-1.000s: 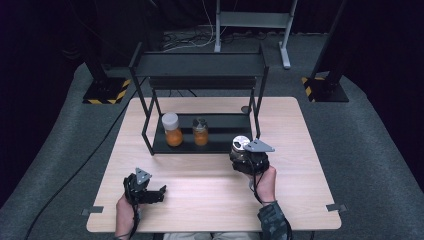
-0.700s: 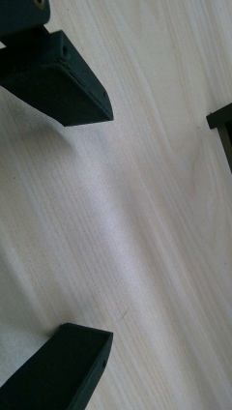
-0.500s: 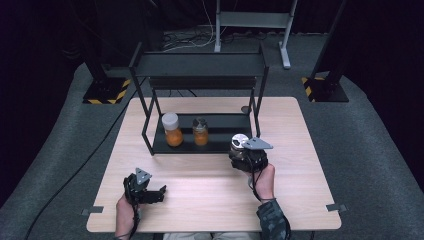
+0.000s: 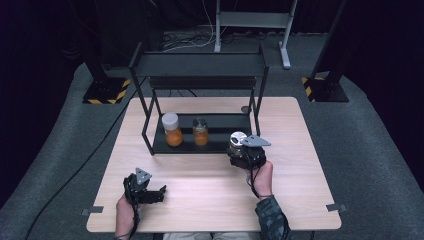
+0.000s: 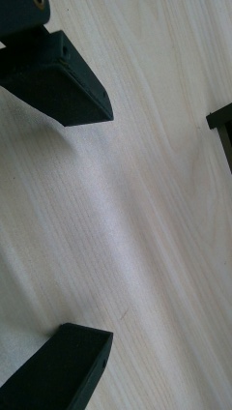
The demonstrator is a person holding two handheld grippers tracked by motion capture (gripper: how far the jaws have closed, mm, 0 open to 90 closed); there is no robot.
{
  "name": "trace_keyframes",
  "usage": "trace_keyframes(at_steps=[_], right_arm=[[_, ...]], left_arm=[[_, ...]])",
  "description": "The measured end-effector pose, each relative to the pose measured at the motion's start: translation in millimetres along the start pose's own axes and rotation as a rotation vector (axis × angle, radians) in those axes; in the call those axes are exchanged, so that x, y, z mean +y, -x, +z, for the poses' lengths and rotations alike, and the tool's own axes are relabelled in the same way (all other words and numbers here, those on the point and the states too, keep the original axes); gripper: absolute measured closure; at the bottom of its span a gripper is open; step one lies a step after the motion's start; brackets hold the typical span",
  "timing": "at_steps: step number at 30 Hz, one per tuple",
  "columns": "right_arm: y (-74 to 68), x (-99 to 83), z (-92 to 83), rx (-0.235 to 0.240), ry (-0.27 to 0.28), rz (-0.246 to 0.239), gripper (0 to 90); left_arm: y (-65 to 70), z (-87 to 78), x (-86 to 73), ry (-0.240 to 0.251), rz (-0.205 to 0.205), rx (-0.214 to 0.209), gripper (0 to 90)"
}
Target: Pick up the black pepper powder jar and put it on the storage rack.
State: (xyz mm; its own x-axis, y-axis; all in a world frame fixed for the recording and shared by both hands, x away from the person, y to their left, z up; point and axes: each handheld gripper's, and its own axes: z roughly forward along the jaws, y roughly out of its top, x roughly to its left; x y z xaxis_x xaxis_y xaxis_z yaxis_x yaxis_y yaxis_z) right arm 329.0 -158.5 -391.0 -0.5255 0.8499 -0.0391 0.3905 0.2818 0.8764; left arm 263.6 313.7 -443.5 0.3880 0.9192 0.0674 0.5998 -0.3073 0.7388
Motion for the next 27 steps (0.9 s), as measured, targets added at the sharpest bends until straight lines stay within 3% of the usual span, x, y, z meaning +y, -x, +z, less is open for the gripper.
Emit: trace_keyframes(at_steps=[27], right_arm=[[0.8, 8.3, 21.5, -0.008, 0.001, -0.002, 30.3]], left_arm=[[0.1, 0.0, 0.0, 0.0, 0.001, 0.0, 1.2]])
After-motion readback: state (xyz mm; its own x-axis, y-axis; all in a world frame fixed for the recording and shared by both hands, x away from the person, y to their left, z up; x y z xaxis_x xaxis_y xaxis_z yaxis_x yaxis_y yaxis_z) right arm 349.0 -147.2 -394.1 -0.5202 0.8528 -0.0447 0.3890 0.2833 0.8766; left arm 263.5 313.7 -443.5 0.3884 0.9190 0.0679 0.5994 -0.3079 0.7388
